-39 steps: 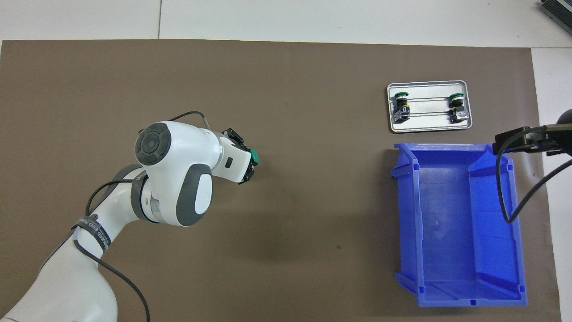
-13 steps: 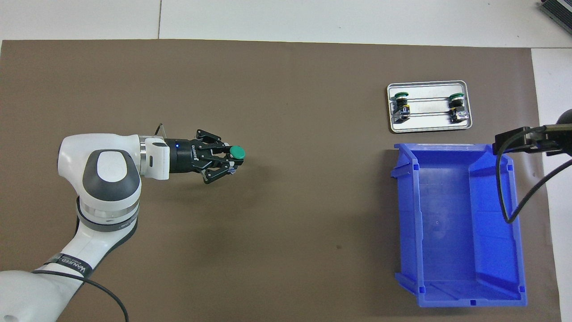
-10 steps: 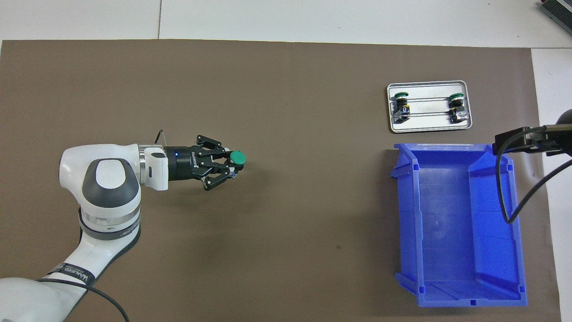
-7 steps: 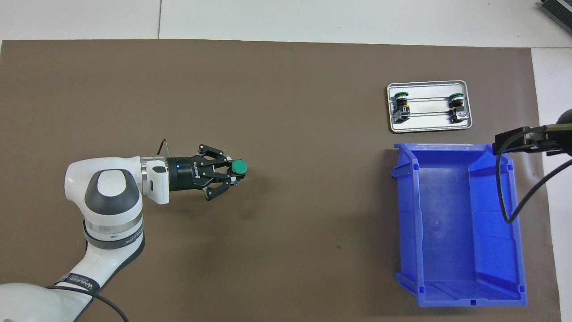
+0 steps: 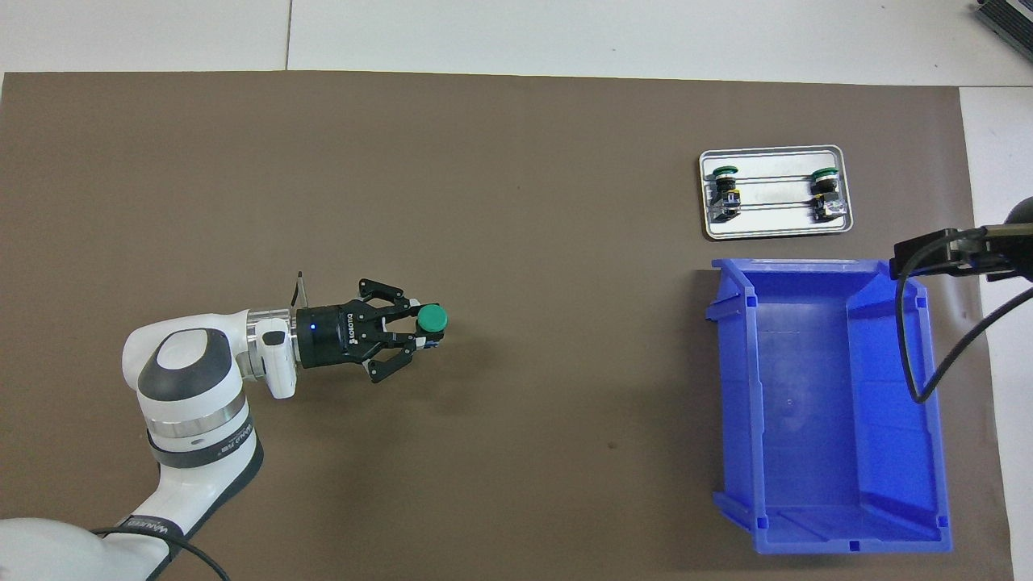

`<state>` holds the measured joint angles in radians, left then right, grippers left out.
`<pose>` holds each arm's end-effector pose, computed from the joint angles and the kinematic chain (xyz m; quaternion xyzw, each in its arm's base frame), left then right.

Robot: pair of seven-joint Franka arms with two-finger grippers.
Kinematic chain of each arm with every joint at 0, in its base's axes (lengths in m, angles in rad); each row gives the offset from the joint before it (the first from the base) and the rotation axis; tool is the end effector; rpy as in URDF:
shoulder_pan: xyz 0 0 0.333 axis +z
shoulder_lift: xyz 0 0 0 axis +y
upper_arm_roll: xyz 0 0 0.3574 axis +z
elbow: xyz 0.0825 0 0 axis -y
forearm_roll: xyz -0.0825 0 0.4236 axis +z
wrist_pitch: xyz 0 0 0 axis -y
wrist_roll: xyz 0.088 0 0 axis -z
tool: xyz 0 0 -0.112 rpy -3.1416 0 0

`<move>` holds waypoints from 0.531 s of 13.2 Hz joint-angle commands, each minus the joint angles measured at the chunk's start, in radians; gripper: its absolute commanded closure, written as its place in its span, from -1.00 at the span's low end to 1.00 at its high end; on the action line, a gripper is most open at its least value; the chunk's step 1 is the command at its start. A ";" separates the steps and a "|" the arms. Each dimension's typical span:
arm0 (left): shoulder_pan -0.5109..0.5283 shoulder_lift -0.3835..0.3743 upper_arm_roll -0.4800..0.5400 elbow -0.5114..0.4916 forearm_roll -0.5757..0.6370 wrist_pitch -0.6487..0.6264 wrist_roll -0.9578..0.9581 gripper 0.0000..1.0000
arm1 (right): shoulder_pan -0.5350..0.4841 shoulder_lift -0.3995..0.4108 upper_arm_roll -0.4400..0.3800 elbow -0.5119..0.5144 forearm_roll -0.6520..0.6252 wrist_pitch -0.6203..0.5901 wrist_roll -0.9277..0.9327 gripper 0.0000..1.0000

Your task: Place and press button with both arms

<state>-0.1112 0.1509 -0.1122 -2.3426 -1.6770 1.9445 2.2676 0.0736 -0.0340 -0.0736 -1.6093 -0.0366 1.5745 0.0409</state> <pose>0.5079 -0.1889 0.2944 0.6281 -0.4618 0.4145 0.4694 0.5822 -0.0049 0.6615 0.9996 -0.0203 -0.0001 0.0171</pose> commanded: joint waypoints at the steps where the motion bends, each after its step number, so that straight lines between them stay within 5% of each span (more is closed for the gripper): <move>1: 0.040 0.005 -0.003 -0.046 -0.053 -0.100 0.099 0.63 | -0.009 -0.004 0.011 0.002 -0.003 -0.007 0.010 -1.00; 7: 0.028 0.015 -0.003 -0.086 -0.151 -0.131 0.175 0.61 | -0.009 -0.004 0.011 0.002 -0.003 -0.007 0.010 -1.00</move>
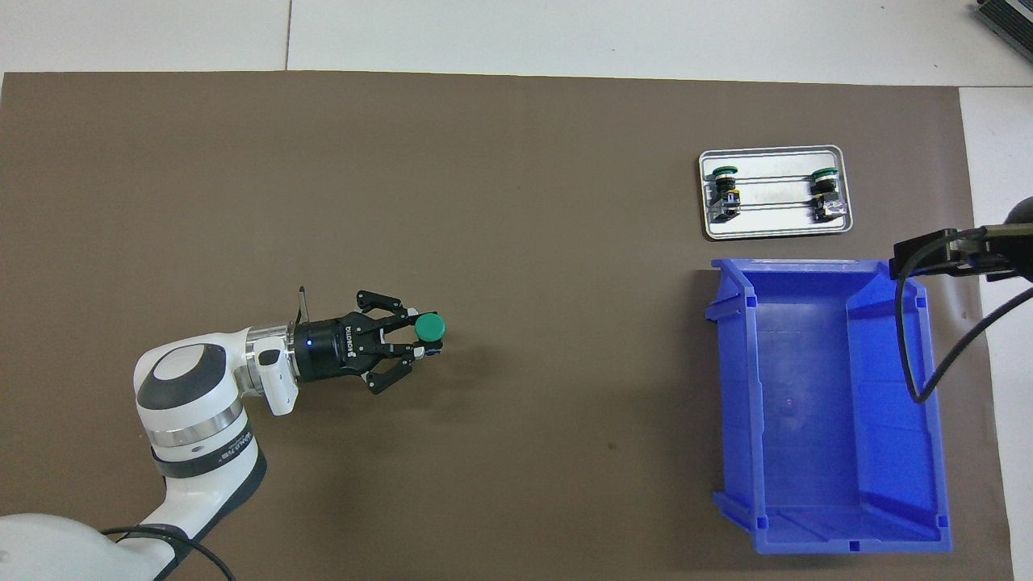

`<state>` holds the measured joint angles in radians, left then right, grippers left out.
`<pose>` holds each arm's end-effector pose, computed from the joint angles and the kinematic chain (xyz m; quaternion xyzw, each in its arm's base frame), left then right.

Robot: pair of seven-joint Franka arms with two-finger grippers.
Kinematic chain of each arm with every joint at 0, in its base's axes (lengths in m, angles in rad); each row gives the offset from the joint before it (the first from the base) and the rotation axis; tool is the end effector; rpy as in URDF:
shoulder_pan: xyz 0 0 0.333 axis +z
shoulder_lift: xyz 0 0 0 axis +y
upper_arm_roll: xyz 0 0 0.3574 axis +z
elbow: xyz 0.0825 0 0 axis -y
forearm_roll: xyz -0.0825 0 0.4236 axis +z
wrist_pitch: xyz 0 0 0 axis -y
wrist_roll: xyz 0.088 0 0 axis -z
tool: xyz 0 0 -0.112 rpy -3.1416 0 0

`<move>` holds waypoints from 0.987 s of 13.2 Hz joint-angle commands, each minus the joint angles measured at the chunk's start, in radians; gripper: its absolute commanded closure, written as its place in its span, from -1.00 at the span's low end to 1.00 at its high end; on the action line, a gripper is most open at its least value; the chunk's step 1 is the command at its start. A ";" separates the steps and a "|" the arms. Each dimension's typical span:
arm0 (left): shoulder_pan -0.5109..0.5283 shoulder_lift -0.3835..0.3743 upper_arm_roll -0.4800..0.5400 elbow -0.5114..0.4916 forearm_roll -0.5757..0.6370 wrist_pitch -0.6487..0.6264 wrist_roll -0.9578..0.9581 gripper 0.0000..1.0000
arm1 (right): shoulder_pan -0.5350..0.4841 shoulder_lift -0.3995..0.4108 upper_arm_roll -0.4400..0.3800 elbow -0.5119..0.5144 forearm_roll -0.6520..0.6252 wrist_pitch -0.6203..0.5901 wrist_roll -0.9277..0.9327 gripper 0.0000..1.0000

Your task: Place and press button with both arms

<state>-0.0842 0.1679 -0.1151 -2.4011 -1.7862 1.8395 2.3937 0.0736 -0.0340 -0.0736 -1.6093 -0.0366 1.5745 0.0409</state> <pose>0.4907 -0.1837 0.2759 0.5989 -0.4334 0.4605 0.4914 0.5822 -0.0049 0.6615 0.9996 -0.0203 -0.0001 0.0171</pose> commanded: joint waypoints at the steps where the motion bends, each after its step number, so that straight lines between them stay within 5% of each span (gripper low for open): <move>1: 0.001 0.001 0.000 -0.029 -0.042 -0.025 0.054 0.61 | -0.009 -0.004 0.011 0.002 -0.003 -0.007 0.010 -1.00; 6: -0.002 0.145 -0.001 0.043 -0.074 -0.025 0.165 0.50 | -0.009 -0.004 0.011 0.002 -0.003 -0.007 0.010 -1.00; 13: -0.054 0.162 -0.003 0.057 -0.249 -0.034 0.185 0.40 | -0.009 -0.004 0.011 0.002 -0.003 -0.007 0.010 -1.00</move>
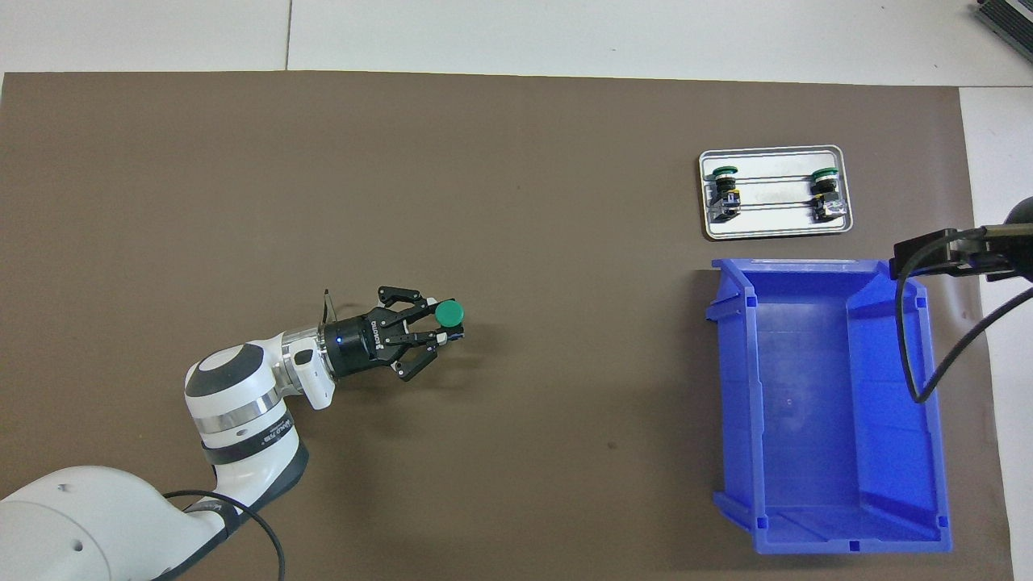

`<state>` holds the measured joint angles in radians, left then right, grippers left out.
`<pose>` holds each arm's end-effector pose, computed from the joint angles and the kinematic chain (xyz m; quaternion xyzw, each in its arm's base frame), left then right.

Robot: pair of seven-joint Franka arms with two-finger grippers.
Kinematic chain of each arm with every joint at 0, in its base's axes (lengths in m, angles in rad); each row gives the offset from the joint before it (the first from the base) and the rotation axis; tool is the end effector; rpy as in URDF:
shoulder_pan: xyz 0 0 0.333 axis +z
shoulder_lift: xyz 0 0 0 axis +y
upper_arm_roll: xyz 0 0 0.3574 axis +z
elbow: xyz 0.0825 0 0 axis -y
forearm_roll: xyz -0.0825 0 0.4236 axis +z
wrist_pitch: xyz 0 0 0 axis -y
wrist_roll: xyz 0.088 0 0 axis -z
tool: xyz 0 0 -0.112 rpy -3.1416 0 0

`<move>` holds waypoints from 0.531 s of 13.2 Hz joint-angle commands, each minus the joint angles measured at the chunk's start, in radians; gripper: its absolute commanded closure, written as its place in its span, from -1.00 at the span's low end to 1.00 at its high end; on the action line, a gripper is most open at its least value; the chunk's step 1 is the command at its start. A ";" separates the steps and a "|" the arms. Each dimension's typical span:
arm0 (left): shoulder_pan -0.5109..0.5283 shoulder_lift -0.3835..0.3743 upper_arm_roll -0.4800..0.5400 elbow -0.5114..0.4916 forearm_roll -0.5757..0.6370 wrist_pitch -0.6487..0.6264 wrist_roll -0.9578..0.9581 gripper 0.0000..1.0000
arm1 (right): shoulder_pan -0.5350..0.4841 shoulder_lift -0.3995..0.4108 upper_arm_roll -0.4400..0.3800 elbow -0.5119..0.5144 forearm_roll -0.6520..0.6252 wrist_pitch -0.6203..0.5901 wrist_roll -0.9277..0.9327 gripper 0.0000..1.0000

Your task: Place and press button with both arms

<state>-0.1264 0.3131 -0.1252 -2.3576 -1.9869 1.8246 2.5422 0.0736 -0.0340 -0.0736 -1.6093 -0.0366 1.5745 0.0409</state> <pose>0.5007 -0.2112 0.2268 0.5970 -0.3862 0.5092 0.4850 0.5822 -0.0049 0.6615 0.9996 -0.0203 -0.0001 0.0171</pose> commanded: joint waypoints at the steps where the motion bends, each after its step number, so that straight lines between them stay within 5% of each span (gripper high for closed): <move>1: -0.012 0.020 0.009 0.017 -0.050 -0.012 0.043 0.39 | -0.009 -0.004 0.011 0.002 -0.003 -0.007 0.010 -1.00; 7: -0.012 0.037 0.009 0.032 -0.049 0.039 0.122 0.39 | -0.009 -0.004 0.011 0.002 -0.003 -0.007 0.010 -1.00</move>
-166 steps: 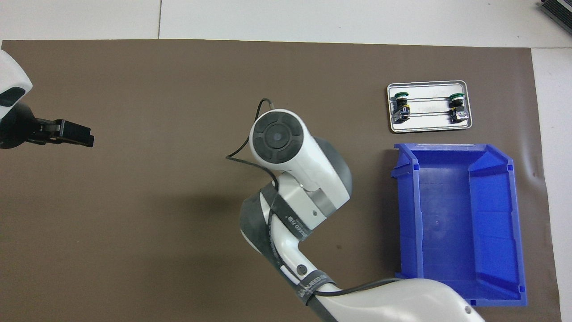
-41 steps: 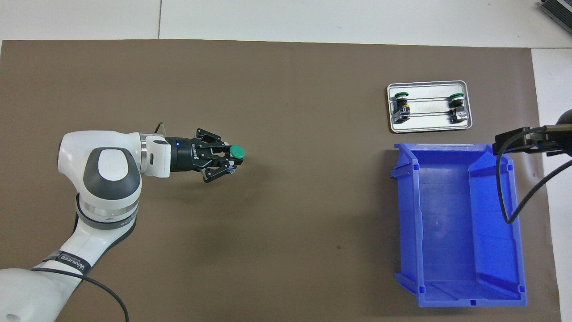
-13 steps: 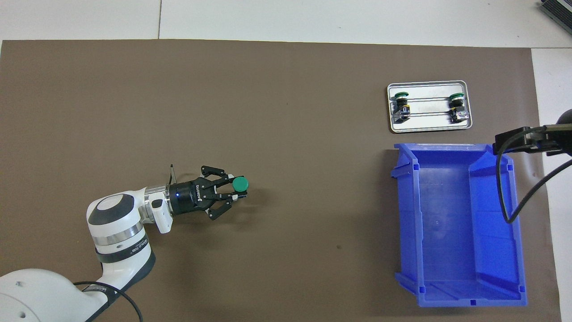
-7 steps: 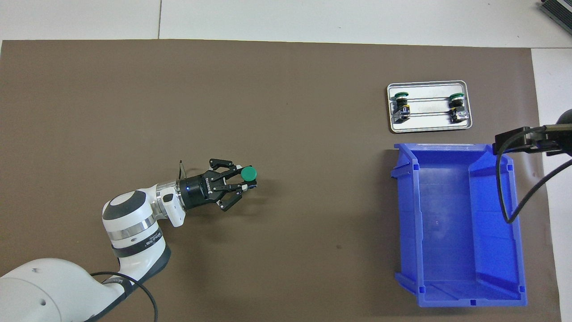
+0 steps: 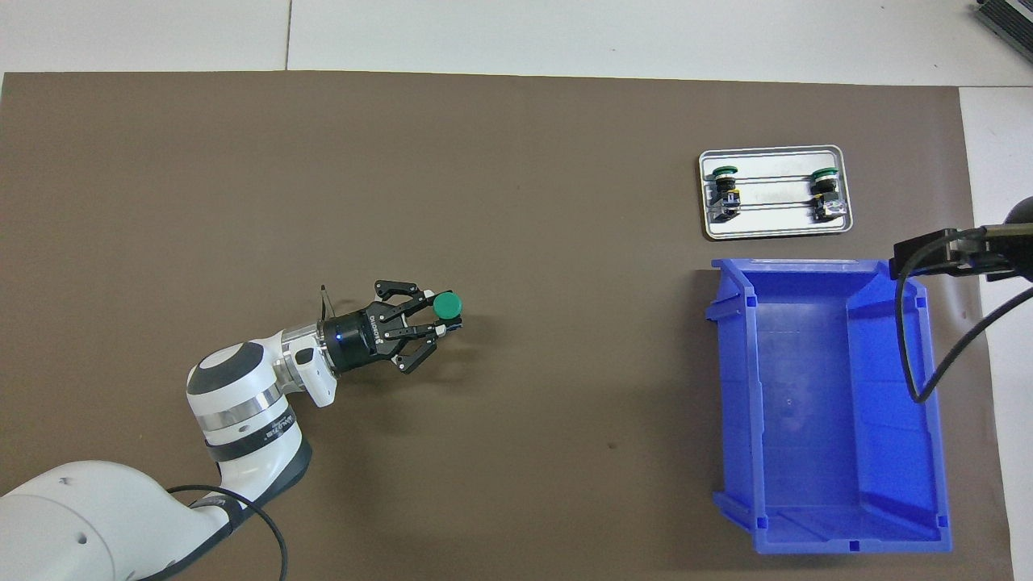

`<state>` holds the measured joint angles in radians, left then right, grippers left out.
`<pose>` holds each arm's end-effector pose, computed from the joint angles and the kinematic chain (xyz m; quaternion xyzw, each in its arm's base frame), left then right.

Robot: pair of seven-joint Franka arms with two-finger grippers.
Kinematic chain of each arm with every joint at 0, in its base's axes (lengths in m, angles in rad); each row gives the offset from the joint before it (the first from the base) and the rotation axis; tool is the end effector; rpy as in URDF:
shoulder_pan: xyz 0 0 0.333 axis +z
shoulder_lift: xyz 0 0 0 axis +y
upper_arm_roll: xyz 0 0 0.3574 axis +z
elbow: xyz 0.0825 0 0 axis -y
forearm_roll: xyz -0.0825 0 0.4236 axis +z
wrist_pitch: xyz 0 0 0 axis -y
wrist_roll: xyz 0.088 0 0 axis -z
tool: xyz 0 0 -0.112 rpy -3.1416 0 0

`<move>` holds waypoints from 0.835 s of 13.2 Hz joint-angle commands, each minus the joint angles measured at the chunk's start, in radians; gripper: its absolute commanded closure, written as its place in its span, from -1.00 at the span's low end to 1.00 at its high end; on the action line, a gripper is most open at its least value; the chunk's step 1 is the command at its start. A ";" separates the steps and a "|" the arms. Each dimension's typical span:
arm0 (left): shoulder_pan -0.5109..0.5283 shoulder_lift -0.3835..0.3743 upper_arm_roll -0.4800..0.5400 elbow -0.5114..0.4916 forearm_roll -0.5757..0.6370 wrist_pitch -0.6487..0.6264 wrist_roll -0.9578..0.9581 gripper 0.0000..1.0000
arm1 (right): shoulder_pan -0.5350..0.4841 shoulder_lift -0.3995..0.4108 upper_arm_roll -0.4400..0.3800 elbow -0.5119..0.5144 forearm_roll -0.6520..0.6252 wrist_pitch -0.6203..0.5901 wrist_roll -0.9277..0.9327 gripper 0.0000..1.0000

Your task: Place and press button with both arms

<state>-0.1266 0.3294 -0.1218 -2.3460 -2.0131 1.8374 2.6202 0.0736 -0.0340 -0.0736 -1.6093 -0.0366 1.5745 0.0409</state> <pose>0.5067 -0.2086 0.2217 0.5910 -0.3974 0.5316 0.4585 0.5822 -0.0049 0.6615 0.9996 -0.0203 -0.0001 0.0171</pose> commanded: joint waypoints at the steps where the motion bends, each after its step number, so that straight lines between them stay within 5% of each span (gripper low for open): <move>1: -0.013 0.026 0.005 0.022 -0.021 0.045 0.058 0.41 | -0.009 -0.004 0.011 0.002 -0.003 -0.007 0.010 -1.00; 11: -0.025 0.045 0.007 0.004 -0.010 0.057 0.112 0.42 | -0.009 -0.004 0.011 0.002 -0.003 -0.007 0.010 -1.00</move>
<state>-0.1385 0.3625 -0.1223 -2.3429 -2.0131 1.8895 2.7033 0.0736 -0.0340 -0.0736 -1.6093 -0.0366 1.5745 0.0409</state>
